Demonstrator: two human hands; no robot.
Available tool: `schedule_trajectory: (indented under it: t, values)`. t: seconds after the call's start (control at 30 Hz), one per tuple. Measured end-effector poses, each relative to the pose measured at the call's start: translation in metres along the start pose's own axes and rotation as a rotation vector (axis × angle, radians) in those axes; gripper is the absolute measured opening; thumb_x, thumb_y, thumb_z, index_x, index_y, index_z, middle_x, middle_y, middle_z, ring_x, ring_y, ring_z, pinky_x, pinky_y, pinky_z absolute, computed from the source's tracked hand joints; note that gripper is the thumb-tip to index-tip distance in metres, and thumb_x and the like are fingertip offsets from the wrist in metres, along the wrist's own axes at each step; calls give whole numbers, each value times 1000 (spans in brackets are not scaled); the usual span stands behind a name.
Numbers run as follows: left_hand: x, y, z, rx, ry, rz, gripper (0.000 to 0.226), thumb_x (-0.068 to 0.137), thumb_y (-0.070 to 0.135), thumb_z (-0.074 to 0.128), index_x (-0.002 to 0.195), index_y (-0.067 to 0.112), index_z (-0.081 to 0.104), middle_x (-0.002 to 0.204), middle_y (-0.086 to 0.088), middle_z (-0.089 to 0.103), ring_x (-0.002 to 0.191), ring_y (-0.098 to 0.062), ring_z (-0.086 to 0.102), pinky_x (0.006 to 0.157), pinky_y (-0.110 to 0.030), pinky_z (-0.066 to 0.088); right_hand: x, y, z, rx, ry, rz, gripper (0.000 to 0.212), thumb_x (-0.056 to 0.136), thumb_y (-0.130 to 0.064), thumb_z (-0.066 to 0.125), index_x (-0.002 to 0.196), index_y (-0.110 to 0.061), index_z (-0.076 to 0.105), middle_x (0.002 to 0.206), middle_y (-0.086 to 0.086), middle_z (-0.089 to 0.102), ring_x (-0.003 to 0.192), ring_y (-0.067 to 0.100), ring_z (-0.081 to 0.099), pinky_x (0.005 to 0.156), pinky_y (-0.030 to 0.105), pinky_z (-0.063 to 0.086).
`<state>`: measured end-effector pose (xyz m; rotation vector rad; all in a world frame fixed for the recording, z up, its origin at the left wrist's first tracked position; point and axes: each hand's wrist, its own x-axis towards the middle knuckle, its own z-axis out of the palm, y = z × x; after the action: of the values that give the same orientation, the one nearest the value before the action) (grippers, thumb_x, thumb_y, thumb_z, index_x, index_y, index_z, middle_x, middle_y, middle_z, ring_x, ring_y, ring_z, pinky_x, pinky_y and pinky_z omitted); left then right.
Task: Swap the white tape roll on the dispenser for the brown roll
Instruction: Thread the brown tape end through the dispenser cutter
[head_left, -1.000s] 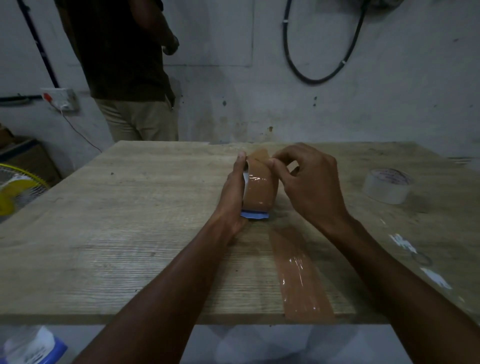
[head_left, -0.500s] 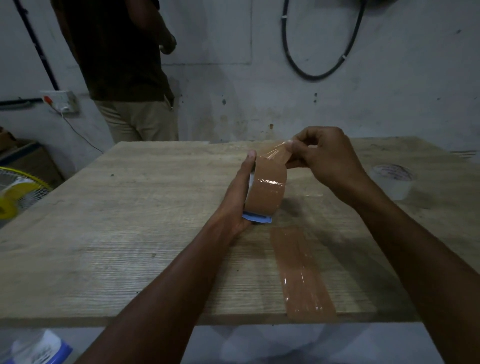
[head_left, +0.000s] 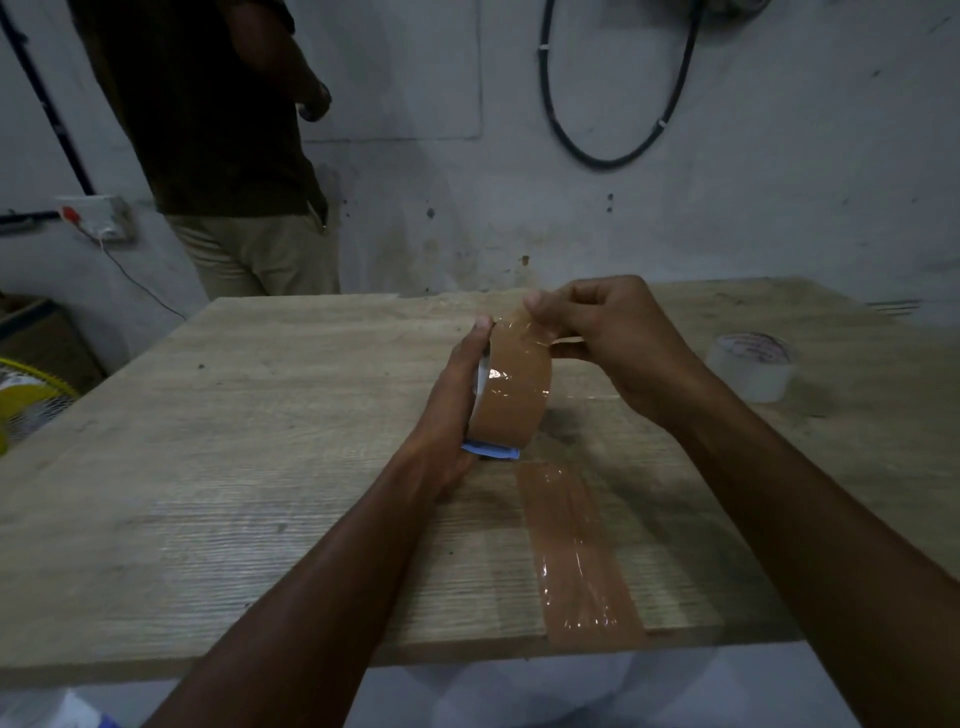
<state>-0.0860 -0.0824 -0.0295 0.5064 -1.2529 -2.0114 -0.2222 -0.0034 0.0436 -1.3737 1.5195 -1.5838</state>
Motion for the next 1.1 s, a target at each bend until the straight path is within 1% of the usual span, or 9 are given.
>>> schedule_trajectory:
  t: [0.13,0.23,0.3,0.4,0.57,0.67,0.83,0.97,1.1]
  values:
    - [0,1,1,-59,-4,-28,55,80,61,61,100,12,78,87,-12,71,75,-28,67,64,-35,57,6,-1,5,-27,46,42,24,91,-18,69,93,6,70,84,11,76,74,17,74,72,34,62]
    - [-2,3,2,-38,2,-16,56,78,62,60,101,15,80,112,-21,67,104,-42,60,83,-44,52,9,-3,10,-110,70,10,18,92,-20,69,90,-2,71,88,12,74,79,20,73,69,33,62]
    - [-2,5,1,-14,32,-14,62,80,65,62,111,14,77,123,-25,65,111,-42,58,90,-48,50,9,-3,13,-168,76,-14,16,92,-20,68,88,-4,70,88,11,74,78,19,73,66,30,61]
    - [-2,5,1,44,29,-19,73,76,66,67,126,12,68,130,-29,63,105,-39,62,85,-45,52,6,-2,17,-222,49,-20,14,92,-19,68,83,-8,70,86,10,74,77,19,73,64,30,61]
    - [-1,7,2,82,48,9,69,74,47,73,128,7,60,123,-30,64,92,-36,62,73,-41,55,4,-3,20,-237,24,-9,20,92,-19,66,73,-13,68,85,6,75,79,17,73,67,31,59]
    - [0,6,1,71,93,-21,82,68,46,77,136,7,53,128,-30,63,91,-35,65,73,-43,57,5,-6,21,-273,13,0,19,92,-20,65,77,-10,71,87,8,74,81,19,72,73,37,61]
    - [3,3,0,35,112,-10,75,75,40,73,137,4,51,108,-21,66,80,-31,67,63,-39,57,7,-7,21,-341,34,-43,37,89,-39,67,87,-3,77,83,11,77,77,25,75,78,48,62]
    - [0,5,2,48,97,-13,74,75,36,72,137,2,50,99,-17,67,78,-28,67,61,-37,58,8,-1,19,-356,101,-56,21,90,-27,70,88,-8,79,79,3,76,70,14,74,68,36,64]
    - [-3,6,3,30,99,-10,74,73,30,69,138,0,50,95,-17,66,71,-23,67,55,-33,57,7,5,12,-315,140,-4,20,91,-21,70,89,-3,76,78,8,76,63,15,74,58,30,62]
